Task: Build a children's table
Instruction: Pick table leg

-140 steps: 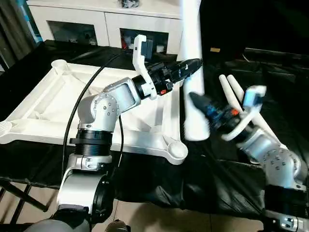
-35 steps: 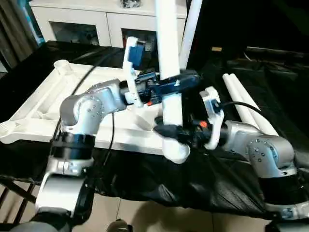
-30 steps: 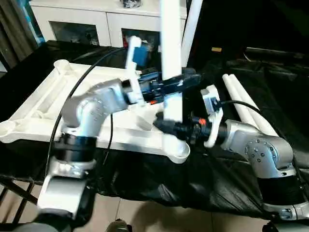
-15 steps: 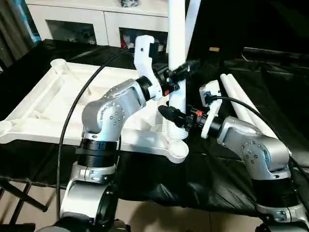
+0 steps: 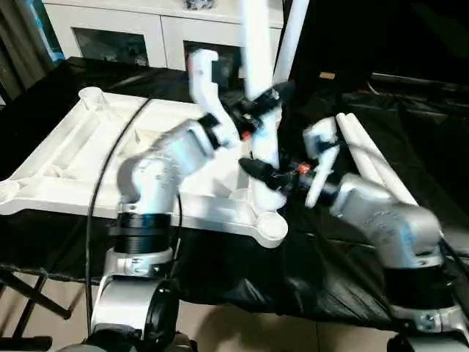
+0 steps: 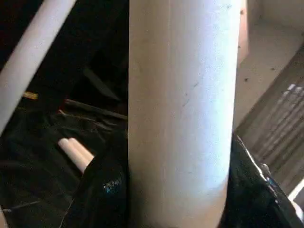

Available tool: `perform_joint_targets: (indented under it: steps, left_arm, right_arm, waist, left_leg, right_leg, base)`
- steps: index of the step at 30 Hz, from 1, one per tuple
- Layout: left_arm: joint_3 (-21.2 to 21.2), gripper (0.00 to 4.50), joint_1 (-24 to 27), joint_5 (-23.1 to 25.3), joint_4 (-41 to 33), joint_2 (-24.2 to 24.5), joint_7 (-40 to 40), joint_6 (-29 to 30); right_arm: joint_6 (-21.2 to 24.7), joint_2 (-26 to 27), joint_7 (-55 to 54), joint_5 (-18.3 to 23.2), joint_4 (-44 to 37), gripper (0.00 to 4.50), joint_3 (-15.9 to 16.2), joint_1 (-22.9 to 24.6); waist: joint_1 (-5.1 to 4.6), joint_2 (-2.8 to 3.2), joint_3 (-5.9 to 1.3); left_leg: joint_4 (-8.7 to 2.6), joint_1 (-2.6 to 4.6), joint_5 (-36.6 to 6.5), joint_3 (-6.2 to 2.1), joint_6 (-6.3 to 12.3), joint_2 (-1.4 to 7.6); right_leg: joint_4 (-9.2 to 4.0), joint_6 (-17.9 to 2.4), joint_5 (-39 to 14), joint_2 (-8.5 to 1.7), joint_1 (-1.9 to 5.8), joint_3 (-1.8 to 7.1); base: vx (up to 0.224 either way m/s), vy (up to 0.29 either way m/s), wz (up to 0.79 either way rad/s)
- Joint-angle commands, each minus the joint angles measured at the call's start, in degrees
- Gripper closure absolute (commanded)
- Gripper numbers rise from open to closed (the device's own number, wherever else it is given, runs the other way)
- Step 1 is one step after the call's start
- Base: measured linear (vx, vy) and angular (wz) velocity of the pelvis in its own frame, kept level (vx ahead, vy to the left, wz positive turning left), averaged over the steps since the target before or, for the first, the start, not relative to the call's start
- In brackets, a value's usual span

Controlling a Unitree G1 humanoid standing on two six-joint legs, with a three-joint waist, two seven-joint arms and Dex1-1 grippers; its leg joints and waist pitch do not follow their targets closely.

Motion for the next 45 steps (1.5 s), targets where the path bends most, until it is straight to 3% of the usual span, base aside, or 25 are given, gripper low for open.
perform_joint_targets:
  steps: [1, 5, 6, 12, 16, 17, 19, 28, 29, 32, 37, 45]
  left_arm:
    - [1.0, 2.64, -2.1, -3.4, 1.0, 0.3, -1.9, 3.2]
    - [1.0, 2.64, -2.6, -5.5, 1.5, 1.0, -3.8, 5.3]
    - [-0.5, 2.64, -2.4, -6.4, 1.1, 2.4, -7.4, 6.8]
    - [-4.8, 2.64, -2.3, -6.0, 0.5, 5.1, -14.5, 7.1]
    - [-6.3, 2.64, -2.5, -5.3, 0.3, 5.6, -15.3, 6.6]
    - [-6.8, 2.64, -2.6, -4.9, 0.2, 5.8, -15.5, 6.2]
    - [-9.0, 2.64, -2.3, -3.2, -0.5, 6.6, -17.0, 4.8]
    - [-11.2, 2.64, -2.1, -2.3, -0.6, 7.5, -18.8, 3.8]
    - [-11.2, 2.64, -2.2, -2.2, -0.4, 7.6, -18.9, 3.7]
    - [-11.4, 2.64, -2.5, -1.9, 0.2, 7.7, -19.3, 3.2]
    - [-11.3, 2.64, -2.7, -1.9, 0.4, 7.5, -19.3, 3.2]
    - [-11.4, 2.64, -2.3, -2.4, 0.0, 7.3, -19.3, 3.8]
  right_arm:
    - [2.4, -2.0, 4.6, 3.2, 0.7, 1.44, -1.3, -1.1]
    - [3.8, -4.1, 7.8, 4.3, 1.4, 1.05, -1.0, -1.6]
    - [4.7, -5.9, 10.4, 4.8, 2.4, 0.99, -0.4, -2.0]
    - [5.6, -8.9, 15.2, 4.9, 5.4, 0.96, 1.4, -3.4]
    - [6.0, -9.3, 16.2, 4.9, 6.5, 0.96, 2.1, -4.2]
    - [6.4, -9.3, 16.5, 4.9, 6.8, 0.96, 2.4, -4.5]
    - [7.1, -9.2, 17.1, 4.9, 7.1, 0.96, 3.3, -4.9]
    - [7.2, -9.8, 20.3, 3.2, 8.1, 0.96, 7.0, -5.2]
    - [6.9, -10.0, 20.5, 2.7, 8.2, 1.23, 7.6, -5.4]
    - [6.4, -10.0, 20.8, 1.9, 8.8, 1.35, 8.1, -5.7]
    - [5.2, -10.0, 21.0, 1.1, 9.3, 1.92, 8.9, -5.8]
    - [4.1, -9.1, 20.7, 0.7, 9.3, 2.42, 8.6, -5.3]
  waist:
    - [-0.05, 0.03, -4.63]
    - [-0.03, -0.17, -4.67]
    - [-0.07, 0.22, -4.73]
    - [-0.11, 0.16, -4.82]
    - [-0.24, 0.12, -4.81]
    - [-0.25, -0.16, -4.81]
    - [-0.17, -0.02, -4.81]
    - [-0.16, -0.25, -4.8]
    - [-0.16, -0.22, -4.78]
    - [-0.18, -0.26, -4.79]
    - [-0.16, -0.14, -4.84]
    - [-0.24, -0.02, -4.87]
  left_leg:
    - [-3.34, 0.88, -4.3, -0.6, 1.28, 1.95]
    - [-3.29, 0.77, -4.1, -0.63, 1.28, 1.93]
    - [-3.23, 0.79, -4.0, -0.66, 1.27, 1.88]
    - [-3.22, 0.91, -4.3, -0.65, 1.29, 1.97]
    - [-3.19, 0.84, -4.2, -0.62, 1.24, 2.01]
    - [-3.19, 0.9, -4.2, -0.58, 1.22, 2.06]
    - [-3.26, 0.95, -3.8, -0.67, 1.34, 2.12]
    - [-3.17, 0.84, -3.7, -0.58, 1.19, 2.11]
    - [-3.19, 0.86, -3.8, -0.58, 1.05, 2.12]
    - [-3.17, 0.83, -3.8, -0.56, 0.95, 2.09]
    - [-3.12, 0.82, -3.6, -0.59, 1.14, 2.08]
    - [-3.11, 0.83, -3.9, -0.6, 1.1, 2.09]
  right_leg:
    - [-4.21, -8.9, -5.8, -4.67, 3.53, 2.97]
    - [-4.15, -9.6, -5.0, -4.67, 3.69, 2.9]
    - [-4.09, -9.9, -4.8, -4.62, 3.69, 2.86]
    - [-4.11, -10.7, -4.6, -4.64, 3.79, 2.83]
    - [-4.06, -11.1, -4.6, -4.66, 3.83, 2.83]
    - [-4.06, -11.1, -4.6, -4.67, 3.83, 2.84]
    - [-4.03, -10.9, -5.1, -4.69, 3.76, 2.84]
    - [-3.95, -10.9, -5.5, -4.81, 3.78, 2.85]
    - [-3.97, -10.8, -5.6, -4.78, 3.74, 2.86]
    - [-3.95, -10.6, -5.6, -4.78, 3.78, 2.9]
    - [-3.85, -10.8, -5.1, -4.74, 3.77, 2.88]
    - [-3.82, -11.5, -4.3, -4.7, 3.79, 2.85]
  base:
    - [0.0, 0.0, 0.0]
    - [0.0, 0.0, 0.0]
    - [0.0, 0.0, 0.0]
    - [0.0, 0.0, 0.0]
    - [0.0, 0.0, 0.0]
    - [0.0, 0.0, 0.0]
    - [0.0, 0.0, 0.0]
    - [0.0, 0.0, 0.0]
    - [0.0, 0.0, 0.0]
    - [0.0, 0.0, 0.0]
    - [0.0, 0.0, 0.0]
    - [0.0, 0.0, 0.0]
